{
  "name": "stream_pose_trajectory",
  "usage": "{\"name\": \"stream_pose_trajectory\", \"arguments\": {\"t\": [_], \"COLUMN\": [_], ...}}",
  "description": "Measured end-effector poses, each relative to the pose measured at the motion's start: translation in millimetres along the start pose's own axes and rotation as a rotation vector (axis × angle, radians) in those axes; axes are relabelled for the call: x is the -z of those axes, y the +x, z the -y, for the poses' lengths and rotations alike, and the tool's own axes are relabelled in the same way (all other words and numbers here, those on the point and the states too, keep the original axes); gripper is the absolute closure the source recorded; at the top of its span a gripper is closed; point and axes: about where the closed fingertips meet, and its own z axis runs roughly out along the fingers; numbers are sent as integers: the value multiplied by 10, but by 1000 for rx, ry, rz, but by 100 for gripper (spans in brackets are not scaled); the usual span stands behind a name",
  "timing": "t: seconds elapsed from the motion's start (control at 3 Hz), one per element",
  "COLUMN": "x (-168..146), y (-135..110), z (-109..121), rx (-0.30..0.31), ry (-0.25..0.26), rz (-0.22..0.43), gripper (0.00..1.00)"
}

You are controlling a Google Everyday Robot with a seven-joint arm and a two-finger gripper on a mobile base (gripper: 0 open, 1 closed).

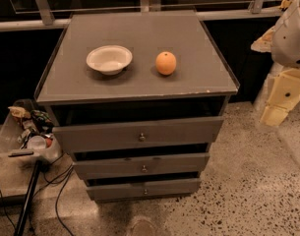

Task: Open middle drawer

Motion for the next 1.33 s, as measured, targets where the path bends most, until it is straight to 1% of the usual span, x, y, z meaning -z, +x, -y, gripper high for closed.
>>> {"name": "stream_pose_trajectory", "arguments": {"t": [0.33,0.67,1.0,1.33], "x": [0,-55,-312,-679], "y": [0,-60,-290,-394], "z": [0,-73,-277,-495], "rx": [0,12,60,87], "ry": [0,-13,-51,-79], "rz": [0,25,78,144], "gripper": [0,0,0,0]}}
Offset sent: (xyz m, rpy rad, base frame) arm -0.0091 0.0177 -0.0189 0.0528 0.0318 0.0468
